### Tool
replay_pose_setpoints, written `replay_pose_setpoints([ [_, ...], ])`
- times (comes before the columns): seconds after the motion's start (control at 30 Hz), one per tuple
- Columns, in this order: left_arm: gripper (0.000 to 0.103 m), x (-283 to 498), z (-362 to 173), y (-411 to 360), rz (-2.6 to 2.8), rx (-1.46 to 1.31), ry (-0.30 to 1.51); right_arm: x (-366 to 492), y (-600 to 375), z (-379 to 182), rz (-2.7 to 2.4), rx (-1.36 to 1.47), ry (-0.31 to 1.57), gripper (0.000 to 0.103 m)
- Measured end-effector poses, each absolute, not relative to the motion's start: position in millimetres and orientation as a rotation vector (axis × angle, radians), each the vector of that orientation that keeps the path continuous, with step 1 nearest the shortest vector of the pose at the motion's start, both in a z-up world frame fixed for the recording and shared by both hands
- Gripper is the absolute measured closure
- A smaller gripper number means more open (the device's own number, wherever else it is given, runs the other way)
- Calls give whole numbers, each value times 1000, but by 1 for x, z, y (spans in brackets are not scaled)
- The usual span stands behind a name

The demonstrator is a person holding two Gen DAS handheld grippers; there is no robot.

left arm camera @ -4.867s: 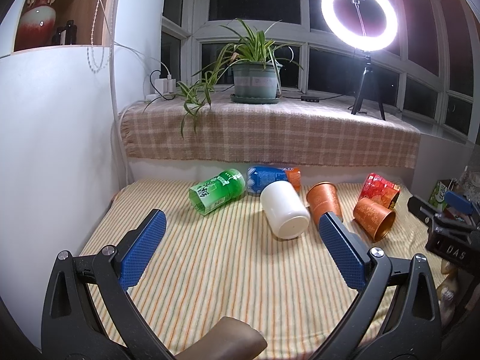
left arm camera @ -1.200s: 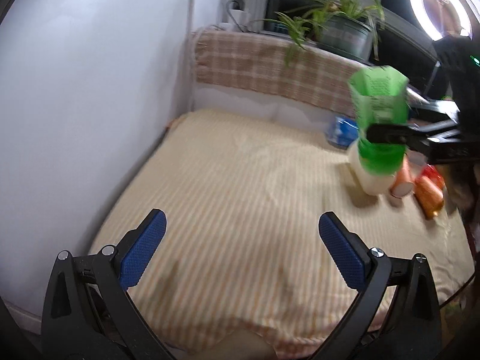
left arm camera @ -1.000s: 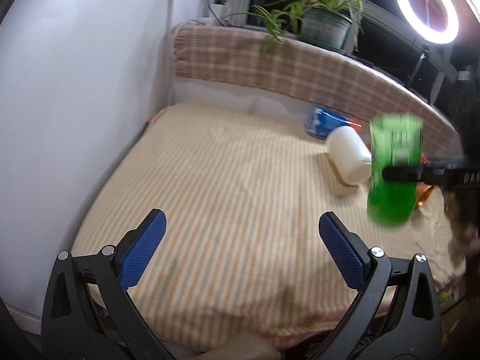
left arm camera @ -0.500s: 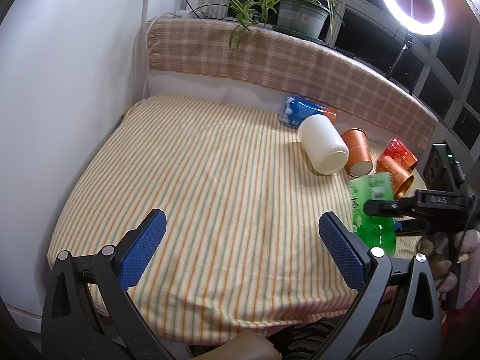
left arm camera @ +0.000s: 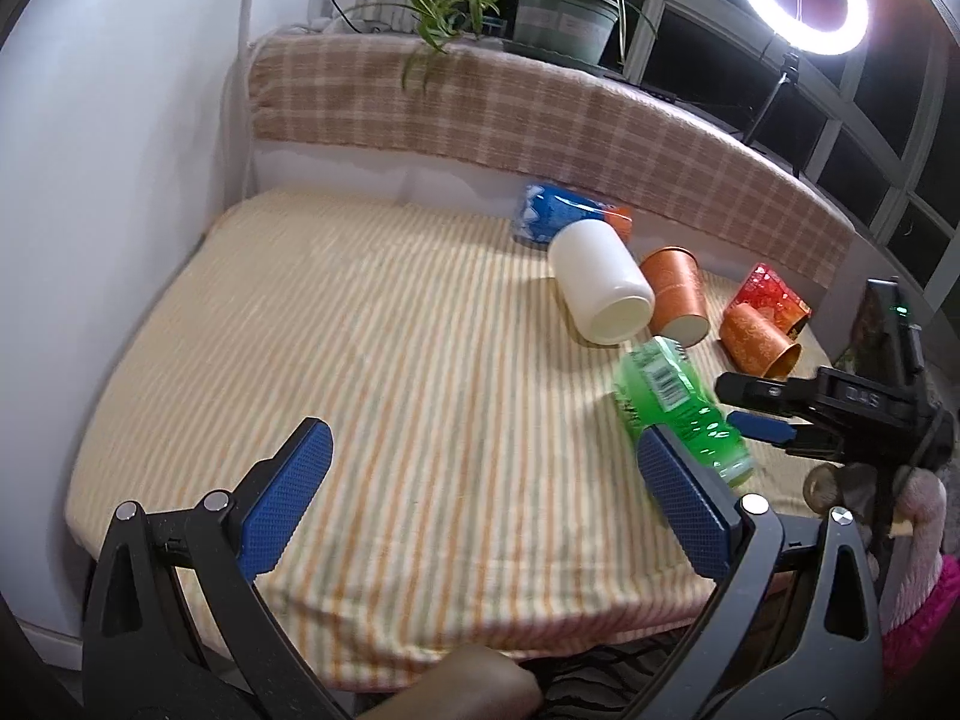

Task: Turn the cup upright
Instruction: 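Lower the green bottle onto the bed with the right tool and release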

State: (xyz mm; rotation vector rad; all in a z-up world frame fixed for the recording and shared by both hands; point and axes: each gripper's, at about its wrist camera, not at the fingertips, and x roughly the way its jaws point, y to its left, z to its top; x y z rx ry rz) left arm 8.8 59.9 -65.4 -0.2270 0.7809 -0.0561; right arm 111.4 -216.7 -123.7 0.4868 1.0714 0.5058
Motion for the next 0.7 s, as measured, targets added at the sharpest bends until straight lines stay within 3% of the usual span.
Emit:
replay_pose_setpoints([
  [0.4, 0, 54, -92, 17, -239, -378, 956, 42, -263, -86, 363, 319, 877, 16],
  [0.53, 7, 73, -95, 9, -283, -480, 1000, 29, -277, -86, 316, 317, 860, 16],
  [0.7, 8, 96, -104, 4, -296, -575, 1046, 21, -295, -90, 265, 339, 853, 16],
])
